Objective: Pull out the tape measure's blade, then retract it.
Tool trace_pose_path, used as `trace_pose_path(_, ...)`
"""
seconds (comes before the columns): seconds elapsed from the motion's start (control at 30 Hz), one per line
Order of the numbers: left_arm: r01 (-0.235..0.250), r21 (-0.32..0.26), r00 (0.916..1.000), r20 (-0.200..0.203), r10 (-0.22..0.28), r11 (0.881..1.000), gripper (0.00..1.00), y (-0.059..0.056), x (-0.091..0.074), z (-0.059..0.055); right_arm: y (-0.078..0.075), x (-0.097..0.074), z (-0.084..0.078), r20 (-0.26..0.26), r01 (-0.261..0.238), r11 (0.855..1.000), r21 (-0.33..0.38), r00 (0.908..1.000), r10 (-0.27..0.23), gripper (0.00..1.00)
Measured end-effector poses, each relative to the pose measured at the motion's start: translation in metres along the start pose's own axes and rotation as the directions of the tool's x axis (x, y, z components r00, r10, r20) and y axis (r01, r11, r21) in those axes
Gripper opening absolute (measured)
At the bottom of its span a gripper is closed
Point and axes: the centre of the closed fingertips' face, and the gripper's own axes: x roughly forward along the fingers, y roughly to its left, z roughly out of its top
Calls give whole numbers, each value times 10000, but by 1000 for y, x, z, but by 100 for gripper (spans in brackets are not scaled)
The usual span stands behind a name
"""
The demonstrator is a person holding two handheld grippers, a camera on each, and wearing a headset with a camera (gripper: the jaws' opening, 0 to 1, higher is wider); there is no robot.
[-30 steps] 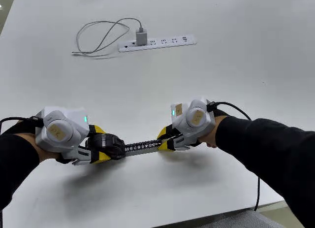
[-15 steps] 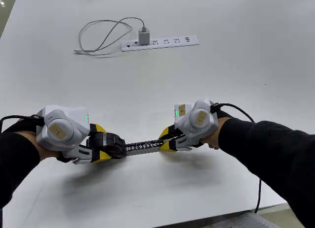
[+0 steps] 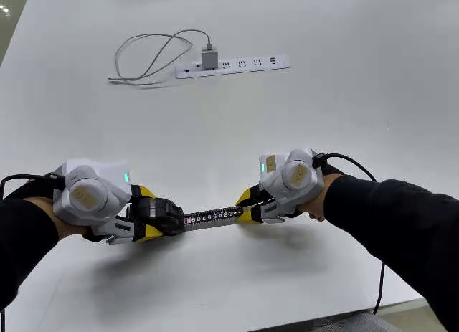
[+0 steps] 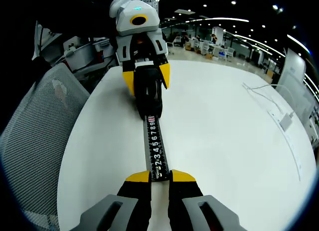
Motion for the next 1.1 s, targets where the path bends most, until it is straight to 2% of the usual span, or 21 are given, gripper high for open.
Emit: trace_pose_path(1.1,-21,-12,10000,-15,21,10000,30,0,1,0,-1,-11,-12,-2,65,9999,82,10000,-65,8)
